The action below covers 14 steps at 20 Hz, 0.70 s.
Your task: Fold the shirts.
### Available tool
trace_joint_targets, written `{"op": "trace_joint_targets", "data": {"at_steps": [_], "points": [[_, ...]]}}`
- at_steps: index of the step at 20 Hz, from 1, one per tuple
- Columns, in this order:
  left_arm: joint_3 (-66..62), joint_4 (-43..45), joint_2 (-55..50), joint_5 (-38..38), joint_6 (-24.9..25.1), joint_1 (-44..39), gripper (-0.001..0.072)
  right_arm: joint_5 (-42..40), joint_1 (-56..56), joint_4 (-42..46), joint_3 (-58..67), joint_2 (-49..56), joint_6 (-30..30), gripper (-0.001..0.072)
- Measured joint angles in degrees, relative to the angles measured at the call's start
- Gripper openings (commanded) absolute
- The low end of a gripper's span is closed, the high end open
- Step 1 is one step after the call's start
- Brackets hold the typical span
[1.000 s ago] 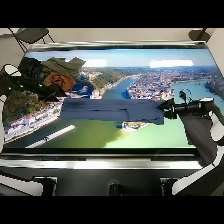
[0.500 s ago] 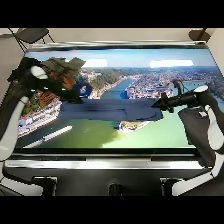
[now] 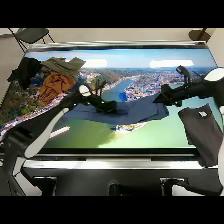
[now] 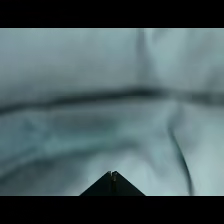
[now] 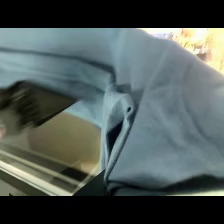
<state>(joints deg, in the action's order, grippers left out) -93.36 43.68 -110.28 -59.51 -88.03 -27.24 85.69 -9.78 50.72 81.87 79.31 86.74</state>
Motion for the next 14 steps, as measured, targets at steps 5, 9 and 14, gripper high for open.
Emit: {"op": "trace_joint_targets", "data": {"at_steps": [5, 9, 14], "points": [[-0.46, -10.27, -4.87, 3.61, 0.59, -4.46, 0.0032, 4.85, 0.61, 1.05, 0.0, -9.99, 5.38, 0.0045], [-0.55, -22.34, -7.41, 5.55, 5.55, -9.88, 0.0029, 7.61, 0.72, 1.36, 0.0, -15.15, 8.76, 0.0044], [-0.55, -21.59, -5.18, 6.88, 8.15, -9.09, 0.0027, 7.02, 0.74, 0.7, 0.0, -15.28, 10.45, 0.0043]]}}
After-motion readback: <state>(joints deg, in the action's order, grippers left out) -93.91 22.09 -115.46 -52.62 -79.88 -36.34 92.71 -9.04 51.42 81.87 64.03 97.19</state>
